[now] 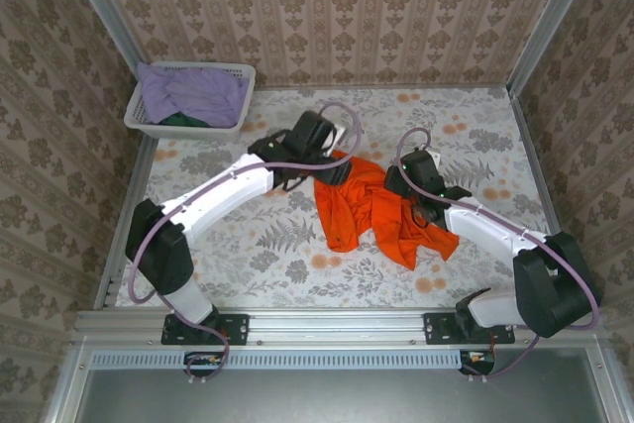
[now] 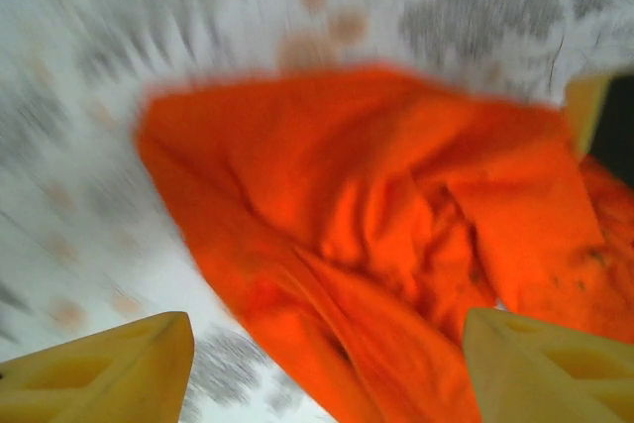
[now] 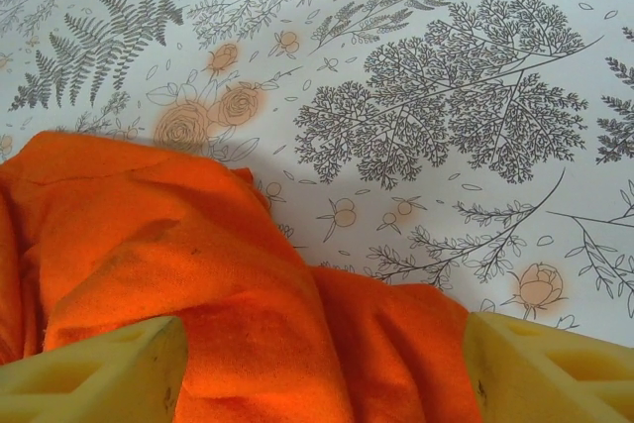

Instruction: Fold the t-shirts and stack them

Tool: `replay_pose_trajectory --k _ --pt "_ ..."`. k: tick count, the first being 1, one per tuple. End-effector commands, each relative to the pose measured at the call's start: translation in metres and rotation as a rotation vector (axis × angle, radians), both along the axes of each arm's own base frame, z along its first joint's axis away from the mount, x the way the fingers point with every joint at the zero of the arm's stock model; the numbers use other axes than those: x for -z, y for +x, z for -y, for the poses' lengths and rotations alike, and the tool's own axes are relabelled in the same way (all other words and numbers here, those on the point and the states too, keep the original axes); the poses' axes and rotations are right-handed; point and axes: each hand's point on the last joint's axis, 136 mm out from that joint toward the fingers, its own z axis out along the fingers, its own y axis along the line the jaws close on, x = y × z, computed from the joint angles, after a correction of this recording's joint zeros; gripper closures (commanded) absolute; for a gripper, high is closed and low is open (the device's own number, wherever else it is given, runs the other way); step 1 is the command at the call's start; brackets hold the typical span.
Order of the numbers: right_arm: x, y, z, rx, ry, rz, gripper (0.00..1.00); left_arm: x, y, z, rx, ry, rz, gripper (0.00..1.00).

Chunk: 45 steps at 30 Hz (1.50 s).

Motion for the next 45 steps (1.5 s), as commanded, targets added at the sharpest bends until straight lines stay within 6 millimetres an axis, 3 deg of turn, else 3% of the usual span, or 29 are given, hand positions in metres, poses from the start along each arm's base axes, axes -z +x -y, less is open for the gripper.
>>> replay_pose_trajectory --k 1,4,7,13,18,23,26,29,32,36,38,41,43,45 --pt "-0.01 0.001 0.008 0.042 -0.007 0.008 0.28 0.043 -0.042 0.025 -0.133 -0.218 -0.309 0.3" --pt "-0.013 -0.005 0.01 0.053 -0.019 -0.033 0.31 0.072 -0.066 0.036 -0.163 -0.215 -0.359 0.37" --pt "-0.012 -0.019 0.009 0.059 -0.002 -0.111 0.3 0.089 -0.076 0.029 -0.209 -0.161 -0.342 0.39" --pt "0.012 -0.082 -0.011 -0.081 0.085 -0.297 0.29 0.094 -0.083 0.022 -0.218 -0.201 -0.337 0.39" --pt "0.03 -0.142 -0.022 -0.195 0.134 -0.504 0.3 0.092 -0.087 0.034 -0.158 -0.229 -0.352 0.55" --pt "0.042 -0.171 -0.032 -0.256 0.091 -0.593 0.33 0.09 -0.083 0.025 -0.151 -0.185 -0.298 0.76" --pt "0.053 -0.177 -0.045 -0.29 0.101 -0.627 0.37 0.085 -0.082 0.023 -0.142 -0.187 -0.277 0.81" --pt "0.061 -0.178 -0.044 -0.284 0.046 -0.655 0.4 0.083 -0.084 0.019 -0.134 -0.167 -0.268 0.54" --pt "0.067 -0.177 -0.043 -0.28 0.022 -0.666 0.46 0.085 -0.088 0.014 -0.122 -0.148 -0.265 0.45" --pt "0.073 -0.177 -0.045 -0.284 0.017 -0.676 0.77 0.098 -0.097 0.016 -0.1 -0.102 -0.283 0.43" --pt "0.073 -0.176 -0.044 -0.279 0.006 -0.676 0.89 0.104 -0.103 0.022 -0.077 -0.096 -0.303 0.48" --pt "0.067 -0.174 -0.045 -0.286 0.018 -0.653 1.0 0.108 -0.106 0.026 -0.074 -0.093 -0.298 0.66" --pt "0.058 -0.171 -0.045 -0.286 0.028 -0.614 1.0 0.108 -0.103 0.025 -0.083 -0.087 -0.287 0.79" --pt "0.043 -0.166 -0.045 -0.289 0.042 -0.553 1.0 0.105 -0.101 0.024 -0.086 -0.086 -0.269 1.0"
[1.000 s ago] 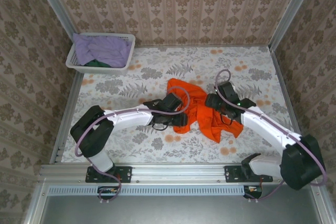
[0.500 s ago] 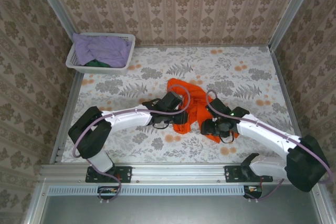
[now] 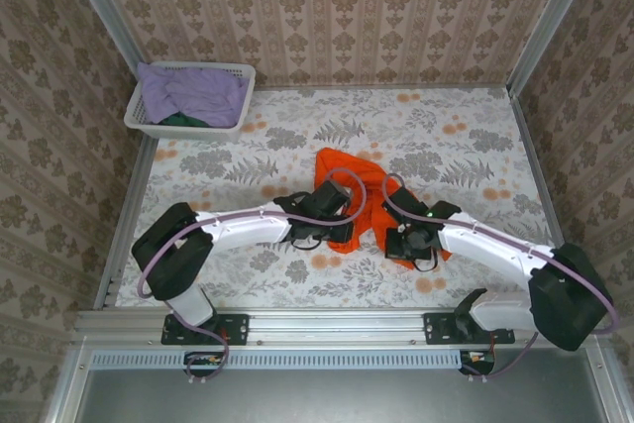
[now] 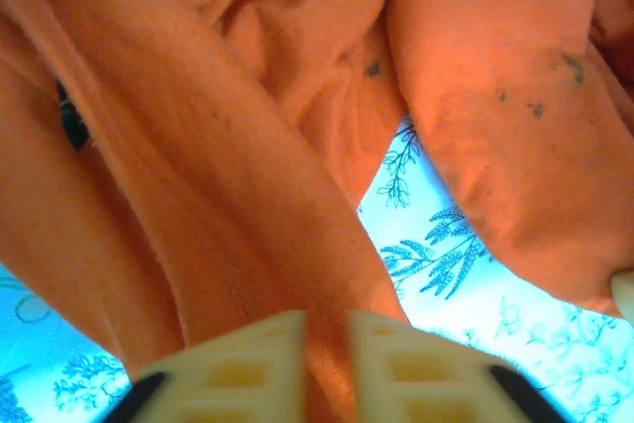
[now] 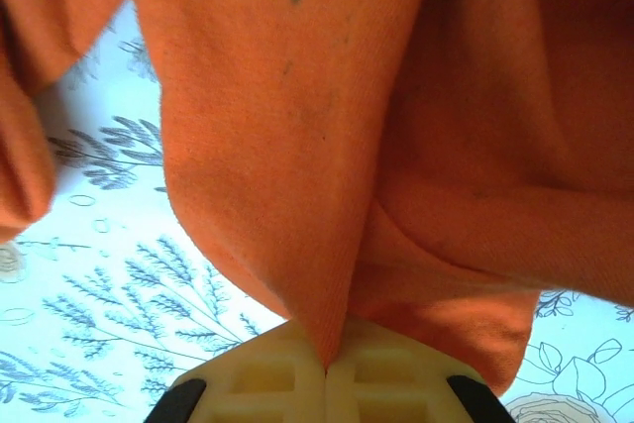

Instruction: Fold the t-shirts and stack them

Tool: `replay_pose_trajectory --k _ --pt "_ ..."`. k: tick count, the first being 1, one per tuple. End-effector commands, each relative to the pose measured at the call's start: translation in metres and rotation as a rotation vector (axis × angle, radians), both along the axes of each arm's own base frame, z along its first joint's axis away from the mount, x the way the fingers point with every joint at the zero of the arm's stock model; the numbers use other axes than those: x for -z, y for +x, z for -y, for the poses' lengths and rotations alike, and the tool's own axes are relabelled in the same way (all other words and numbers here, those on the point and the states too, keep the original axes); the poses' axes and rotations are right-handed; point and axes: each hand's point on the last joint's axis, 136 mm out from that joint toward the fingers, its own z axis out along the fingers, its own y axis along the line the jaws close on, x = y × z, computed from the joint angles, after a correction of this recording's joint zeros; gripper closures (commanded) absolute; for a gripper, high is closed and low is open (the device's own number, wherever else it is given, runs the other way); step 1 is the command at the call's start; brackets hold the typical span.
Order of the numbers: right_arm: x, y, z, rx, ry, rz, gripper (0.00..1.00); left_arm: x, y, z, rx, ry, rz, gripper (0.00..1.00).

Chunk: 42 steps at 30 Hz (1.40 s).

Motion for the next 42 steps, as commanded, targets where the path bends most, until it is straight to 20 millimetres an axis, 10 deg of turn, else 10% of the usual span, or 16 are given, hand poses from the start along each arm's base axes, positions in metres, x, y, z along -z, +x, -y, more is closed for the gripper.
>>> replay_pose_trajectory --k 1,7,12,18,32,39,42 --pt "-0.023 0.006 0.006 0.016 0.008 0.092 1.0 -0.001 0.003 -0.006 -0.006 0.029 0.034 1.0" --pt "-0.072 0.023 0.013 0.03 0.019 0.272 1.0 -0.039 0.018 -0.019 -0.03 0.014 0.144 1.0" --pt "-0.082 0.026 0.018 0.032 0.007 0.306 1.0 -0.042 0.017 -0.036 -0.044 0.052 0.124 0.5" --pt "-0.073 0.023 0.02 0.031 -0.006 0.285 1.0 -0.025 -0.009 -0.023 -0.061 -0.035 -0.019 0.38" --pt "-0.074 0.02 0.027 0.018 -0.034 0.295 1.0 -0.009 -0.001 -0.009 -0.259 -0.181 -0.176 0.43" --pt "-0.076 0.021 0.027 0.012 -0.038 0.301 1.0 0.001 -0.001 -0.005 -0.258 -0.169 -0.203 0.59" --pt "-0.079 0.021 0.03 0.016 -0.043 0.315 1.0 0.0 -0.001 -0.008 -0.258 -0.162 -0.189 0.89"
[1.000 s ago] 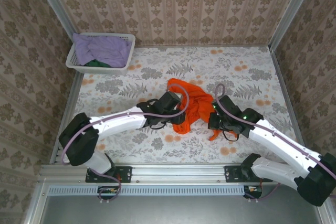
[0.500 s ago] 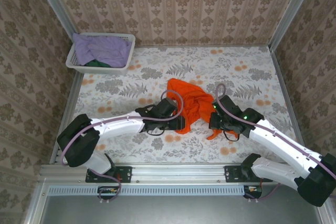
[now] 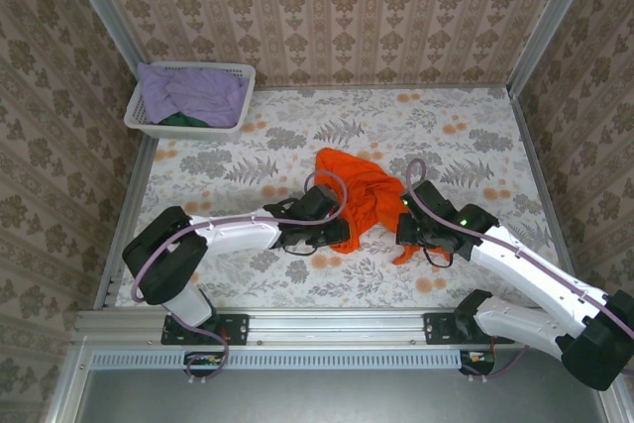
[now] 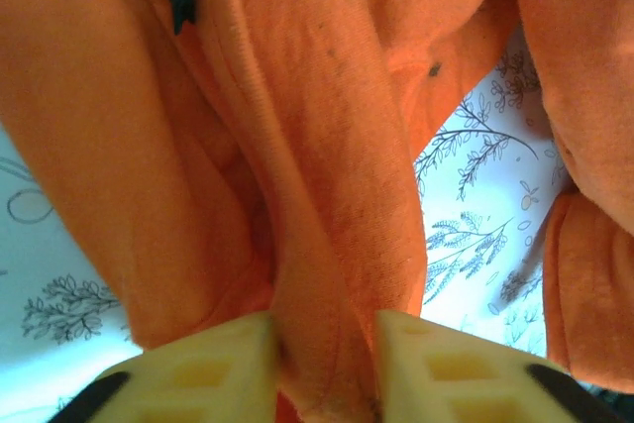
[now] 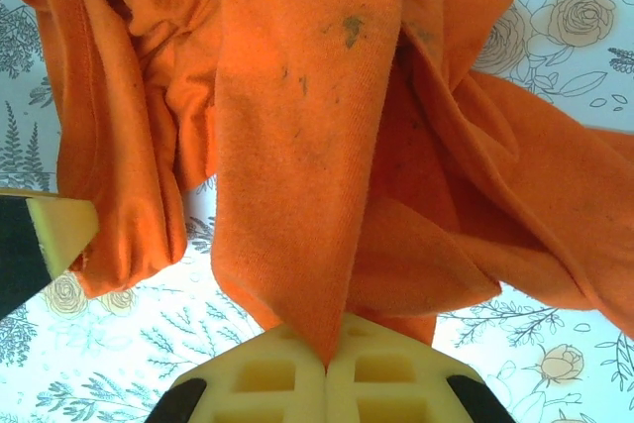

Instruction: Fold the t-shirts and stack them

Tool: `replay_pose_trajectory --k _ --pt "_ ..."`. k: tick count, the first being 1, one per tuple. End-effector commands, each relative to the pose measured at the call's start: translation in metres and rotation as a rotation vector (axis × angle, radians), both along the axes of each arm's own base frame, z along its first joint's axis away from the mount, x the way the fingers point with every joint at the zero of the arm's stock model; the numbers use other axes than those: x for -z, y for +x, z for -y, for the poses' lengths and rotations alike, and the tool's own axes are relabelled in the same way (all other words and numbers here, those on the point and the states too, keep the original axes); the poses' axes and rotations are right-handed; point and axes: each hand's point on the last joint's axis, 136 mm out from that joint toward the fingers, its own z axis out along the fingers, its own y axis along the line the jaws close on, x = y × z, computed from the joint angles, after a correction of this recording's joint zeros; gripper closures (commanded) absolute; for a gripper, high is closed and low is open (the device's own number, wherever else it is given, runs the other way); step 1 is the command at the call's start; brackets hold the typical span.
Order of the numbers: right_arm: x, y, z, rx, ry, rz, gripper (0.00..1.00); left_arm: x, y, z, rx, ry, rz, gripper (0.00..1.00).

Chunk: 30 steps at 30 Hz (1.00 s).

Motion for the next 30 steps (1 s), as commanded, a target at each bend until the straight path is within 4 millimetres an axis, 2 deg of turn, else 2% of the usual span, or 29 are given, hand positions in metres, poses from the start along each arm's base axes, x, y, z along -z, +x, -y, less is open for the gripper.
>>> replay_pose_trajectory --k 1,2,4,7,10,14,15,18,21,24,26,30 --pt "-0.004 -0.003 0.011 0.002 -0.042 0.021 1.0 -0.01 0.007 0.003 -0.009 -0.022 0.019 0.97" --pt "-0.006 -0.002 0.012 0.007 -0.041 0.03 1.0 -0.013 0.008 0.002 -0.005 -0.022 0.027 1.0" --pt "-0.011 0.0 0.013 0.015 -0.035 0.046 1.0 -0.026 0.014 -0.002 0.001 -0.029 0.061 1.0" --pt "-0.028 0.004 0.014 0.024 -0.018 0.098 1.0 -0.063 0.027 -0.017 -0.005 -0.032 0.184 1.0" --pt "-0.056 0.012 0.016 0.029 0.0 0.181 1.0 -0.123 0.042 -0.043 -0.038 -0.043 0.379 1.0" --pt "-0.11 0.024 0.021 0.035 0.016 0.331 1.0 -0.221 0.057 -0.1 -0.159 -0.094 0.645 1.0" --pt "-0.127 0.026 0.024 0.041 0.02 0.377 1.0 -0.247 0.055 -0.115 -0.186 -0.121 0.712 1.0" --pt "-0.177 0.028 0.027 0.036 0.065 0.518 1.0 -0.31 0.045 -0.15 -0.239 -0.171 0.875 1.0" --pt "-0.225 0.021 0.027 0.009 0.149 0.668 1.0 -0.36 0.025 -0.172 -0.249 -0.23 1.005 1.0" --pt "-0.26 0.009 0.031 -0.011 0.216 0.786 1.0 -0.396 0.006 -0.186 -0.246 -0.289 1.076 1.0" --pt "-0.273 0.003 0.035 -0.013 0.237 0.835 1.0 -0.406 0.0 -0.193 -0.256 -0.3 1.088 1.0" --pt "-0.276 0.008 0.039 0.011 0.215 0.858 1.0 -0.41 0.007 -0.198 -0.303 -0.275 1.089 1.0"
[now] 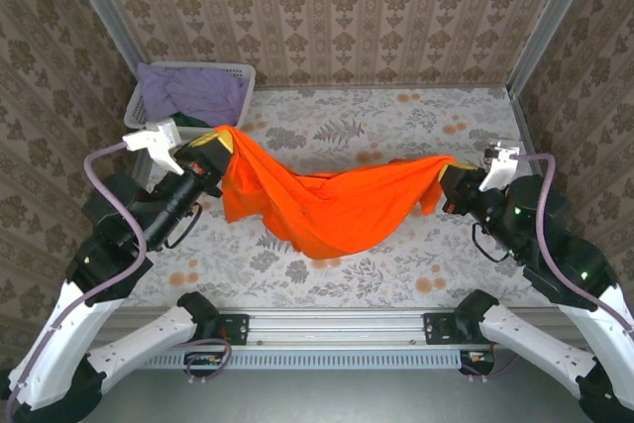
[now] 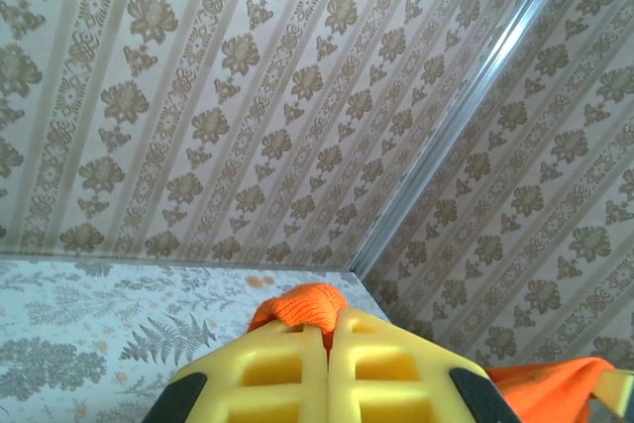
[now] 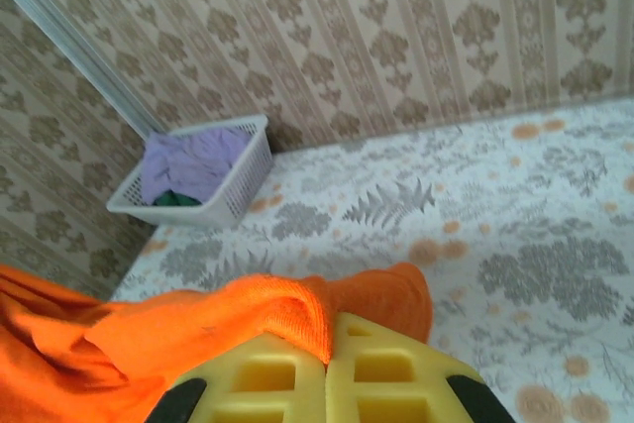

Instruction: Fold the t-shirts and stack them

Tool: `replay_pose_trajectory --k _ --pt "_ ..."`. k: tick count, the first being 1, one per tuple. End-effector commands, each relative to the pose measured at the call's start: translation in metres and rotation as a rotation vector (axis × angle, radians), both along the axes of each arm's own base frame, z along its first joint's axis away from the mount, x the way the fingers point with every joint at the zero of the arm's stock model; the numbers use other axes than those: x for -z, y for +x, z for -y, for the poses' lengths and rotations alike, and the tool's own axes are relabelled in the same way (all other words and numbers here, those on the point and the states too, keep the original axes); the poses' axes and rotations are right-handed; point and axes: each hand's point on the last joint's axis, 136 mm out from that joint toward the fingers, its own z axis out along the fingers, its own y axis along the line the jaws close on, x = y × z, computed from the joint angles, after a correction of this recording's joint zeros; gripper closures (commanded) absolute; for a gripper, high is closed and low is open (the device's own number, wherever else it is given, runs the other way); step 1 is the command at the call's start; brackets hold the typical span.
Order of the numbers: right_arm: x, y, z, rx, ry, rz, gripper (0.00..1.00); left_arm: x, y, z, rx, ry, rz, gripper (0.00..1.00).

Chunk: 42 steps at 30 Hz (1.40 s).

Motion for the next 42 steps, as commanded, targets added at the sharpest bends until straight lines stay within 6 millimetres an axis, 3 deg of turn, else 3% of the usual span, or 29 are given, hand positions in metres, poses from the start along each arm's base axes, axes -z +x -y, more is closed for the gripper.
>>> replay_pose_trajectory --k 1,4,8,10,12,14,16,18,22,27,31,36,39,42 --pt "-0.01 0.012 0.005 0.058 -0.035 0.042 1.0 0.011 0.016 -0.005 -0.086 0.058 -0.032 1.0" --pt "0.009 0.039 0.001 0.12 -0.124 -0.032 0.94 0.031 0.047 -0.001 -0.175 0.095 -0.117 1.0" --pt "0.056 0.091 -0.009 0.194 -0.297 -0.234 0.87 0.086 0.113 -0.004 -0.283 0.104 -0.357 1.0" --pt "0.09 0.119 -0.012 0.2 -0.333 -0.362 0.8 0.119 0.148 -0.017 -0.345 0.08 -0.471 0.88" --pt "0.127 0.149 -0.005 0.226 -0.327 -0.498 0.74 0.155 0.183 -0.038 -0.434 0.065 -0.566 0.57" --pt "0.163 0.174 0.01 0.263 -0.304 -0.629 0.62 0.185 0.207 -0.052 -0.476 0.073 -0.652 0.38" --pt "0.187 0.187 0.029 0.325 -0.295 -0.718 0.39 0.207 0.218 -0.065 -0.5 0.084 -0.741 0.29" --pt "0.199 0.189 0.037 0.34 -0.255 -0.761 0.28 0.217 0.215 -0.063 -0.477 0.102 -0.755 0.26" --pt "0.221 0.163 0.023 0.268 -0.126 -0.758 0.2 0.246 0.183 -0.065 -0.472 0.162 -0.781 0.26" --pt "0.272 0.084 0.002 0.131 0.033 -0.89 0.26 0.313 0.127 -0.069 -0.419 0.214 -0.89 0.47" --pt "0.304 0.028 -0.012 0.042 0.114 -1.013 0.33 0.358 0.093 -0.059 -0.325 0.232 -1.0 0.52" --pt "0.328 -0.027 -0.019 0.011 0.033 -1.185 0.38 0.392 0.072 -0.051 -0.263 0.226 -1.094 0.53" --pt "0.346 -0.045 -0.026 0.011 -0.021 -1.237 0.4 0.408 0.067 -0.056 -0.289 0.236 -1.123 0.53" --pt "0.36 -0.056 -0.027 0.05 -0.01 -1.28 0.49 0.418 0.068 -0.047 -0.248 0.202 -1.148 0.55"
